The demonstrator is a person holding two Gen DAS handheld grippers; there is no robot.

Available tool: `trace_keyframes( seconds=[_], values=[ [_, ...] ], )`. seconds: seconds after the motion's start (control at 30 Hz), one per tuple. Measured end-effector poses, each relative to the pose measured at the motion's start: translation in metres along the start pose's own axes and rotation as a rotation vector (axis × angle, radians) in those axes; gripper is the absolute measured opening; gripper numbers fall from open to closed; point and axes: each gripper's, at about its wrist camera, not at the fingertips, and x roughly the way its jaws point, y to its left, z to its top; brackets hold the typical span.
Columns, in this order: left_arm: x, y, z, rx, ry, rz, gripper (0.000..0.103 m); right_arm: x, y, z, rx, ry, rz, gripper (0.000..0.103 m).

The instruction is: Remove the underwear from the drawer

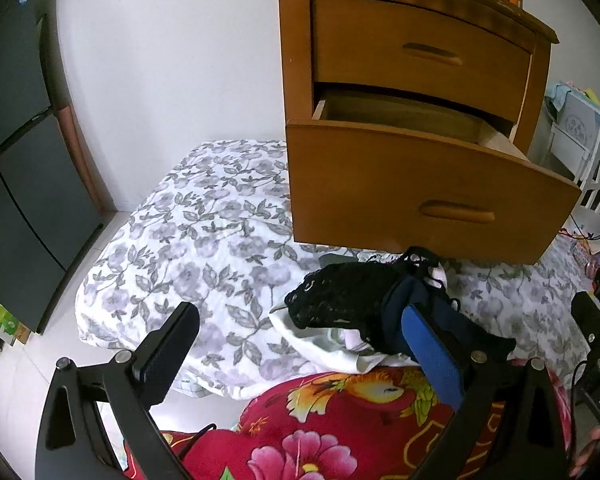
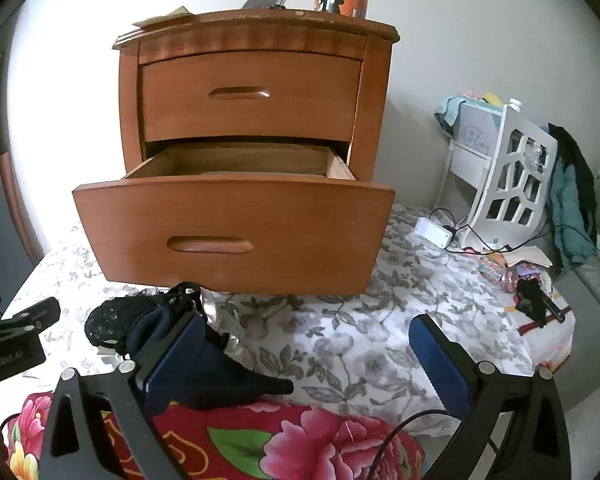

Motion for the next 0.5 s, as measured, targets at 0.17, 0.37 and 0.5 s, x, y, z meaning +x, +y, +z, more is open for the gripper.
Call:
trace_keyframes(
  seconds=[0.17, 0.37, 0.5],
  values=[
    [-0.003, 0.004, -0.004, -0.006, -0.004, -0.007, 0.101, -0.010, 0.000, -0.003, 0.000, -0.015, -0.004, 0.103],
    [-0.011, 0.004, -0.007, -0.001, -0.018, -0.008, 0.101, -0.020, 0.001, -0.007, -0.005, -0.030, -0.009, 0.103],
    [-0.011, 0.005, -0.008, 0.000, -0.013, 0.001, 0.101, -0.025, 0.000, -0.008, 0.002, -0.040, -0.010, 0.103]
  ],
)
